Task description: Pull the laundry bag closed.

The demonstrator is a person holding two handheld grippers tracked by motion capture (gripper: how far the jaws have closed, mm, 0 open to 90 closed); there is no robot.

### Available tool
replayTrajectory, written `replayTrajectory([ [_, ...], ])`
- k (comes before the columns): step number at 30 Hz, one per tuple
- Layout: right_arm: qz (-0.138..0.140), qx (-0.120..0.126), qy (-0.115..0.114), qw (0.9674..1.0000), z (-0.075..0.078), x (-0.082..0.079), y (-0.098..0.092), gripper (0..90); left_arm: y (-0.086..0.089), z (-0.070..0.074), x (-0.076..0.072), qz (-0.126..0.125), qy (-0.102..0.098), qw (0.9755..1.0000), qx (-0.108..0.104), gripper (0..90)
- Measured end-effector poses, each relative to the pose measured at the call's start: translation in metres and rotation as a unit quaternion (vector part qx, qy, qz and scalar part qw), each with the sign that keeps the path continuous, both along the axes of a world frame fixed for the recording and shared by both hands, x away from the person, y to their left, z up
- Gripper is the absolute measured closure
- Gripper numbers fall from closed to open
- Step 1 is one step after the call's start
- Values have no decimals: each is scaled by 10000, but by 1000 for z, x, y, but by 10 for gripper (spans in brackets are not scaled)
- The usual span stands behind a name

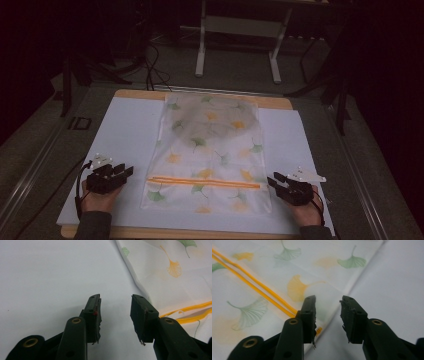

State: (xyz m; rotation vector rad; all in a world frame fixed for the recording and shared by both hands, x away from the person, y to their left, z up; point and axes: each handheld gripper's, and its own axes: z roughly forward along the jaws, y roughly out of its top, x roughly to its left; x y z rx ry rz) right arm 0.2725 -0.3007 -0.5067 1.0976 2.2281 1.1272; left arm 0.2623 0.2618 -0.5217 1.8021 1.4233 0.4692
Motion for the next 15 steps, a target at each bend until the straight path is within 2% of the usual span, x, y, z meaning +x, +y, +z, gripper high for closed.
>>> replayTrajectory([
  [8,432,-327,-21,9985,18,10,19,659,-2,3,-6,-216,-5,9998,12,600],
  [10,493,-345,-19,9982,21,12,22,659,-2,4,-7,-230,-23,9997,6,600],
  [15,779,-577,-57,9953,33,19,38,660,-2,4,-8,-275,-10,9996,25,605],
])
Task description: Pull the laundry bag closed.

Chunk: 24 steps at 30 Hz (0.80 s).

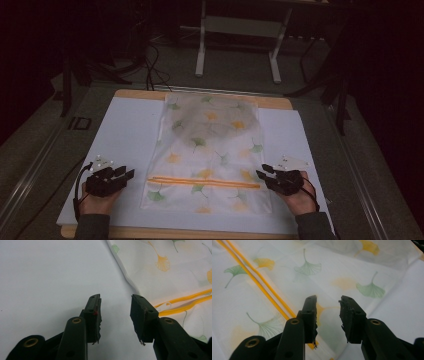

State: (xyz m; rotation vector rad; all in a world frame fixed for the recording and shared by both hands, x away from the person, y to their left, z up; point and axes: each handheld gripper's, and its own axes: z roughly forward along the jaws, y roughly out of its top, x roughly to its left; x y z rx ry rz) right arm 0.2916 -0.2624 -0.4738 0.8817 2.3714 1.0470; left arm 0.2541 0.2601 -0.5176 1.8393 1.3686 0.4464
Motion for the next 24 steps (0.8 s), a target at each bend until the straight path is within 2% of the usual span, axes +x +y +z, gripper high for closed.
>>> replayTrajectory([
  [6,249,-225,-4,9994,9,7,16,677,-1,-1,1,-39,-15,10000,-76,604],
  [11,461,-433,-20,9980,17,10,31,682,-1,0,0,-104,-43,9999,-56,602],
  [15,635,-587,25,9962,23,14,42,681,-1,-1,0,-164,-26,9999,-37,609],
  [17,711,-616,53,9956,24,17,46,681,-1,-1,0,-219,-59,9997,-30,645],
  [24,962,-816,49,9920,29,21,65,678,0,-1,0,-222,-73,9997,14,643],
])
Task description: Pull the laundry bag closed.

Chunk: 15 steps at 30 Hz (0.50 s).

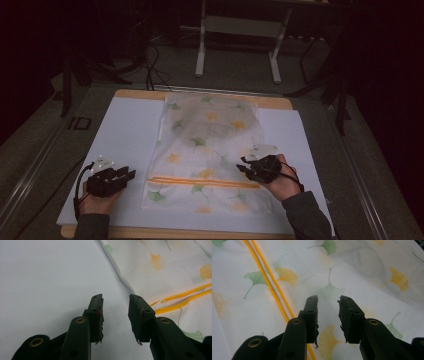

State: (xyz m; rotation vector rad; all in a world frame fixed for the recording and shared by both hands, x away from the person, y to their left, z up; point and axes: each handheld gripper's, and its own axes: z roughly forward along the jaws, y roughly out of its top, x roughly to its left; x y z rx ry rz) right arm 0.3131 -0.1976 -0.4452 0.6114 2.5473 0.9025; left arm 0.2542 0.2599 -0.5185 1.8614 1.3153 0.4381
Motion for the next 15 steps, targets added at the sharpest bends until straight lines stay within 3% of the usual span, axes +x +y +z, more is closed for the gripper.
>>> replayTrajectory([
  [15,417,-360,96,9984,2,7,34,670,1,-1,1,-12,49,10000,79,645],
])
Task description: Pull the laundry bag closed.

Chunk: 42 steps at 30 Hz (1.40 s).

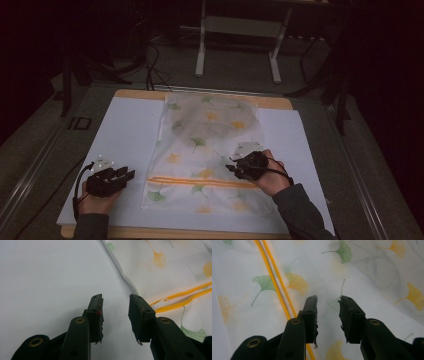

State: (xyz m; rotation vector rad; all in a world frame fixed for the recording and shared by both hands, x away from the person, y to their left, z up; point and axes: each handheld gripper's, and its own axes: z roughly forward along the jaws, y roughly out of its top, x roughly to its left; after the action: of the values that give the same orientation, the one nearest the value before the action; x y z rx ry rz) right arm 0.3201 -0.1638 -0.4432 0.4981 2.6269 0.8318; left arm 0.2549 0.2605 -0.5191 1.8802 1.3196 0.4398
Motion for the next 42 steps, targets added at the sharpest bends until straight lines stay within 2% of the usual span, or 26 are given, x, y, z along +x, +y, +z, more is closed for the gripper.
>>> replayTrajectory([
  [9,285,-157,26,9995,-4,0,23,675,1,1,0,-14,8,10000,18,647],
  [31,853,-263,16,9960,-3,-4,71,690,2,2,-1,-52,-2,10000,15,655],
  [42,1019,-281,60,9944,-5,-5,90,694,3,2,-1,-47,-23,10000,28,652],
])
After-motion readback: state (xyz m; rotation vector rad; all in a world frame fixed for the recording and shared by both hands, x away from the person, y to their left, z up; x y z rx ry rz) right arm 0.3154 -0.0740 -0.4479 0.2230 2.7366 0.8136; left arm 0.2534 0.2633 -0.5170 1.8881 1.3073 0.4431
